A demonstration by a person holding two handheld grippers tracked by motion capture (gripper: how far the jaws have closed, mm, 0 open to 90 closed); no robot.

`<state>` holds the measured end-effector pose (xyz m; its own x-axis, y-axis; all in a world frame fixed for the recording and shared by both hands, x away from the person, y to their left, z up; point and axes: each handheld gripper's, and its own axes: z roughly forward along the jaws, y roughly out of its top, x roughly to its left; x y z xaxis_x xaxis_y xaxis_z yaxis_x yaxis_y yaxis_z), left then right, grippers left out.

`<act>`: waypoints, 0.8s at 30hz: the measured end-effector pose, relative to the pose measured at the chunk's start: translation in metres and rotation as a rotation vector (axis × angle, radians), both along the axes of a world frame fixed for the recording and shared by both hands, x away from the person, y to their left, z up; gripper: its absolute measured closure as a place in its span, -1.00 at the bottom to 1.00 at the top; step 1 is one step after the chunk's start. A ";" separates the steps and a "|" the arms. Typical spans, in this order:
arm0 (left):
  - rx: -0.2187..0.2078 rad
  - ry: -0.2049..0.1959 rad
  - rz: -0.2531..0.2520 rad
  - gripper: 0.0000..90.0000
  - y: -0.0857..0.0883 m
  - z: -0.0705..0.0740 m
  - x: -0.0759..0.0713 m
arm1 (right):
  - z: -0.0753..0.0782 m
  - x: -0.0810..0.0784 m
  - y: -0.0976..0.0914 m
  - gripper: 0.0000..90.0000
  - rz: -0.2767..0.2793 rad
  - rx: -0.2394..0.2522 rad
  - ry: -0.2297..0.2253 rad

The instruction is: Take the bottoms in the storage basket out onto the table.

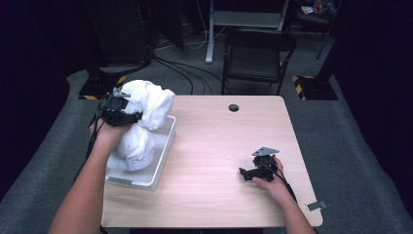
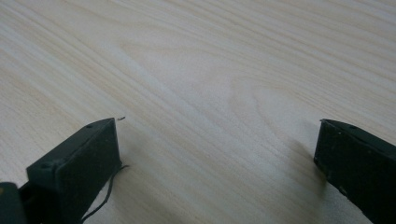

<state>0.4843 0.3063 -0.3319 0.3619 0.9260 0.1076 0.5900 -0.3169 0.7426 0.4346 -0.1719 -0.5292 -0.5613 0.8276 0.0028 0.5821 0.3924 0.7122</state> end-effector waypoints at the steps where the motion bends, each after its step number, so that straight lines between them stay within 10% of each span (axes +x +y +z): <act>1: 0.002 -0.002 -0.002 0.13 0.000 0.001 0.000 | 0.000 0.000 0.000 -1.00 0.000 0.000 0.000; 24: 0.009 -0.046 -0.053 0.13 -0.018 0.032 -0.006 | 0.000 0.000 0.000 -1.00 0.000 0.000 0.000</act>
